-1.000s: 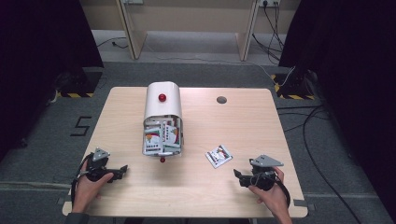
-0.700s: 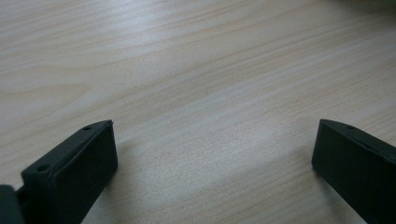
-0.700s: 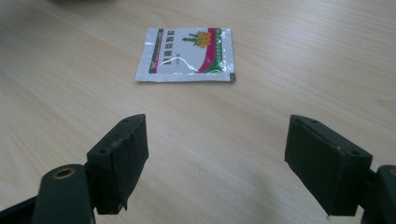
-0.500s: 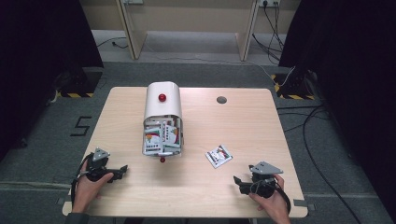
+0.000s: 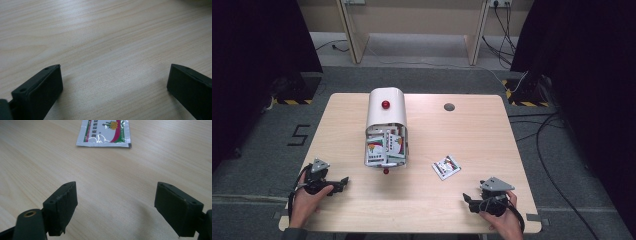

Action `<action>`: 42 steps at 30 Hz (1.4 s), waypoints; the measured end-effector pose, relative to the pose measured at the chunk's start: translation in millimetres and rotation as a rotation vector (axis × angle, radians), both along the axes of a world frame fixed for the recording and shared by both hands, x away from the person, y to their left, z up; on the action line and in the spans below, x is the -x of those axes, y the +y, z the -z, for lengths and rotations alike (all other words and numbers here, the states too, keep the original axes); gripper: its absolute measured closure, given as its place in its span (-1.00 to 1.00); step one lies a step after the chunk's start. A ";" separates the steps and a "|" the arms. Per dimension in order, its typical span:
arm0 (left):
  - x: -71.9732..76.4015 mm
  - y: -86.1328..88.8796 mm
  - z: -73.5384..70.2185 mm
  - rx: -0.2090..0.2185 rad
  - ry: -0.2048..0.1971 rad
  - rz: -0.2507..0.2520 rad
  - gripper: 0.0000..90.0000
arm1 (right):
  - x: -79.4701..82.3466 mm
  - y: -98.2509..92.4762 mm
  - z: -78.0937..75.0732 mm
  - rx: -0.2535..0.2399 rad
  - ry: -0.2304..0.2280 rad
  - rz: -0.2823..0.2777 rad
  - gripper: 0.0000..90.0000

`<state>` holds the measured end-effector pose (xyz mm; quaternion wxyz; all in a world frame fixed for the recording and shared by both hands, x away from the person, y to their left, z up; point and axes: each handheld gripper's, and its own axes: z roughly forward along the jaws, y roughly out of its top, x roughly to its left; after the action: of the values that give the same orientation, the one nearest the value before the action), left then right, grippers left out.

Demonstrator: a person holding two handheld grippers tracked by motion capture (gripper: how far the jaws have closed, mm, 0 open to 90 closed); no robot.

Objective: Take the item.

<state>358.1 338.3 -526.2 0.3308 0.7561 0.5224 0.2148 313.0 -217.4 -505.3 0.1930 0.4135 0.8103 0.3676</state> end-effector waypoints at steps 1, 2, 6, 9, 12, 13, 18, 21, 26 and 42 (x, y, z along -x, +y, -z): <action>0.0 0.0 -0.1 0.001 0.001 0.000 -1.00 | 2.0 -0.3 0.5 -0.005 -0.003 -0.001 -0.59; 0.0 0.0 -0.1 0.001 0.001 0.000 -1.00 | 2.0 -0.3 0.5 -0.005 -0.003 -0.001 -0.59; 0.0 0.0 0.0 0.000 0.000 0.000 -1.00 | 5.8 -2.6 1.9 -0.004 -0.013 -0.006 -0.60; 0.0 0.0 0.0 0.000 0.000 0.000 -1.00 | 7.3 -3.5 2.5 -0.006 -0.011 -0.001 -0.60; 0.0 0.0 0.0 0.000 0.000 0.000 -1.00 | 10.0 -5.4 3.6 -0.009 -0.013 0.004 -0.60; 0.0 0.0 0.0 0.000 0.000 0.000 -1.00 | 10.0 -5.4 3.6 -0.009 -0.013 0.004 -0.60; 0.0 -0.1 0.1 0.001 -0.001 -0.001 -1.00 | 14.7 -7.4 6.5 -0.014 -0.009 0.016 -0.60; 0.0 -0.1 0.1 0.001 -0.001 -0.001 -1.00 | 16.8 -9.0 9.0 0.001 -0.014 0.018 -0.60; 0.0 0.0 0.0 0.000 0.000 0.000 -1.00 | 20.4 -9.2 12.6 -0.004 0.012 0.039 -0.61; 0.0 0.0 0.0 0.000 0.000 0.000 -1.00 | 32.8 -12.6 22.1 -0.038 -0.054 0.067 -0.64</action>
<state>358.1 338.3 -526.2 0.3307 0.7560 0.5224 0.2148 280.1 -230.0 -527.5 0.2189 0.4339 0.7834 0.3874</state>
